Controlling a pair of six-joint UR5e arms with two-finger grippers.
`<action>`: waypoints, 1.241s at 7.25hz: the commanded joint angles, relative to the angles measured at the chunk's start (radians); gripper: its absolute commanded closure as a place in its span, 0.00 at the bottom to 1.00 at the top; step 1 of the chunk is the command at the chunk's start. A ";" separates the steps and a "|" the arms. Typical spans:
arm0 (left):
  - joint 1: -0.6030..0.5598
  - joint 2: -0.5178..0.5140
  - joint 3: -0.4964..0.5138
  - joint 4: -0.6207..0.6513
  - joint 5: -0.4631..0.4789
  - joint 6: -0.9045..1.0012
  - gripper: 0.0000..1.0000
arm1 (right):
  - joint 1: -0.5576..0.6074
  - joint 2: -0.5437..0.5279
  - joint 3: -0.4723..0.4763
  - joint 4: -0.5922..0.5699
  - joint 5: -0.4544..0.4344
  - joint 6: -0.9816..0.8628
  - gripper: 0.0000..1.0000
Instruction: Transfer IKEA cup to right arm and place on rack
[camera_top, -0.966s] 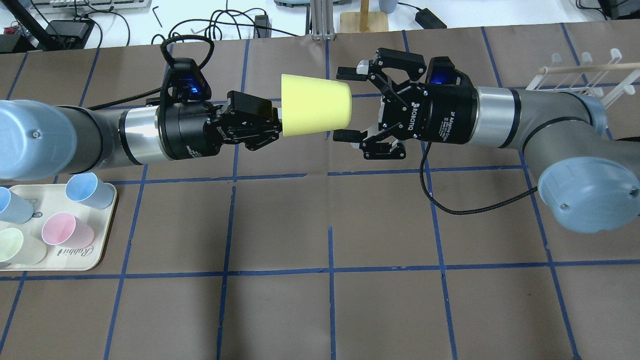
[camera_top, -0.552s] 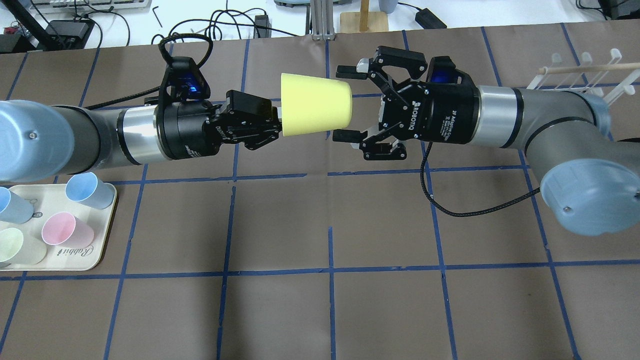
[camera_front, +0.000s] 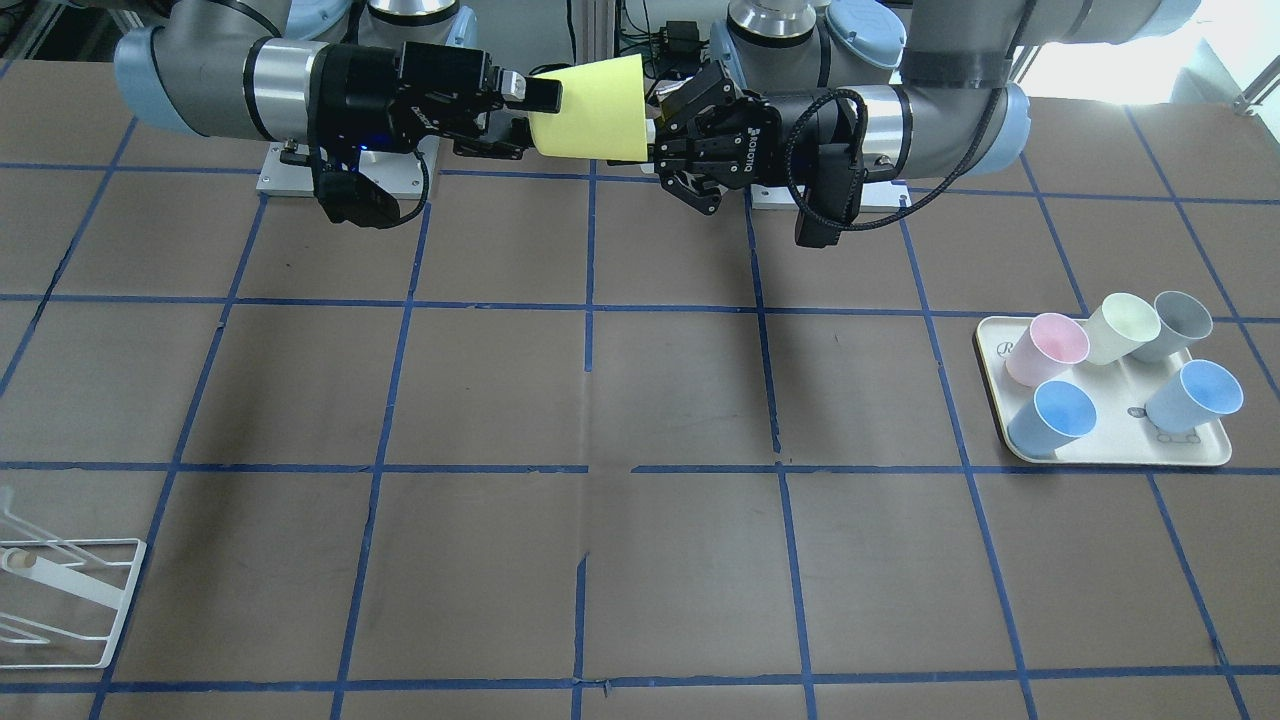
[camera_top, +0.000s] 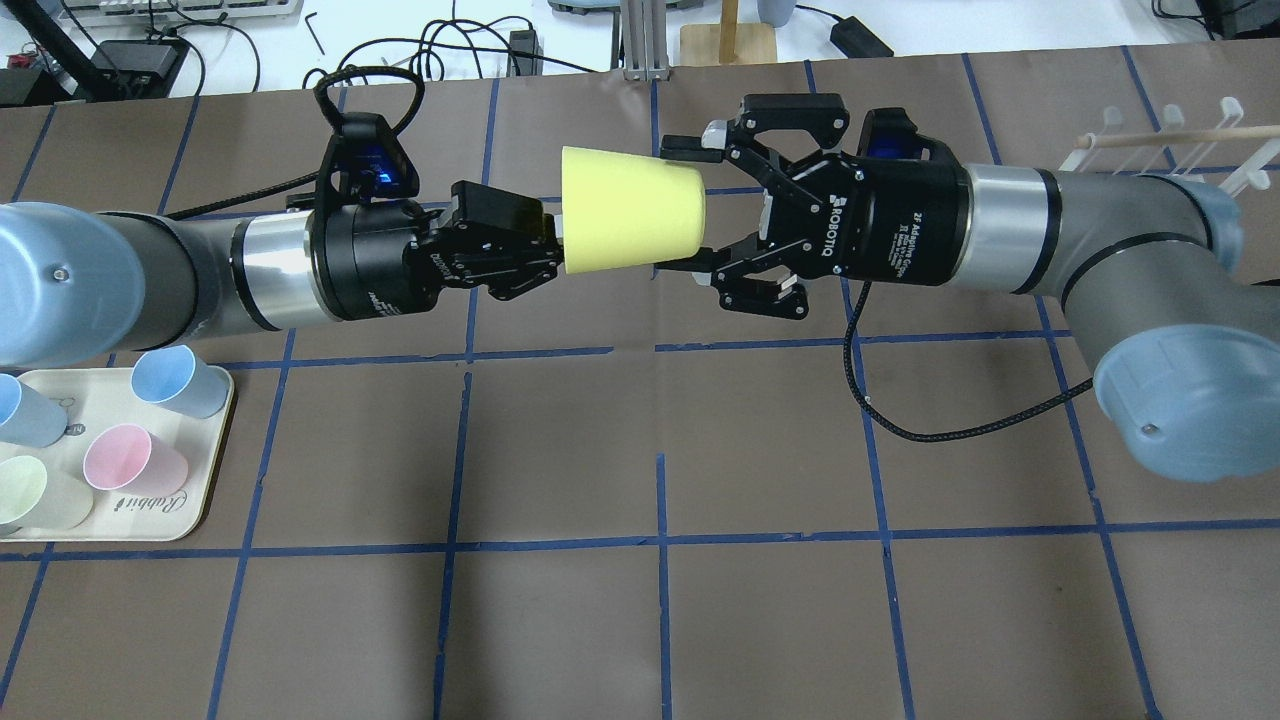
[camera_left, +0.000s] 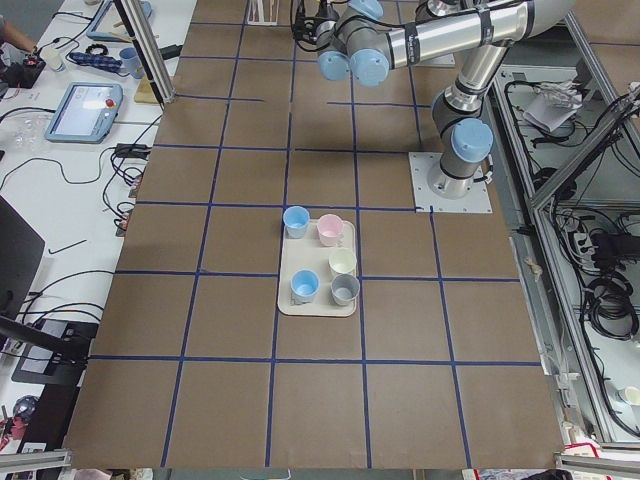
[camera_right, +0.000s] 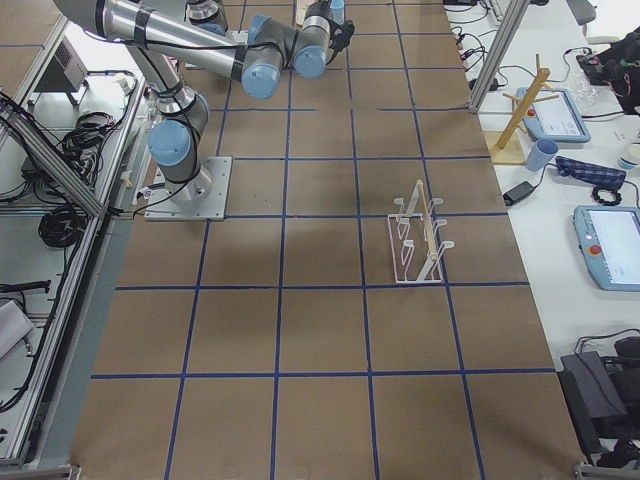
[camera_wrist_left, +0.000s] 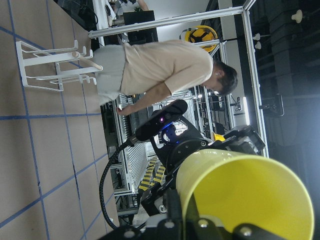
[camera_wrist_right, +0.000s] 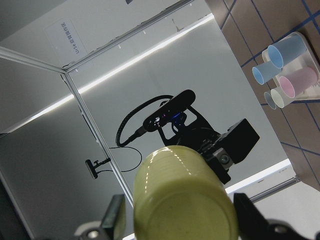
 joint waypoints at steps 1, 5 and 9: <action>0.000 0.002 0.001 0.000 0.001 0.001 1.00 | 0.000 -0.001 -0.001 0.000 0.000 0.005 0.34; 0.000 0.002 0.000 -0.001 -0.001 -0.010 0.57 | 0.000 -0.001 -0.001 0.000 0.000 0.005 0.40; 0.008 0.005 0.015 -0.003 0.001 -0.021 0.15 | -0.002 0.000 -0.002 0.000 0.000 0.005 0.41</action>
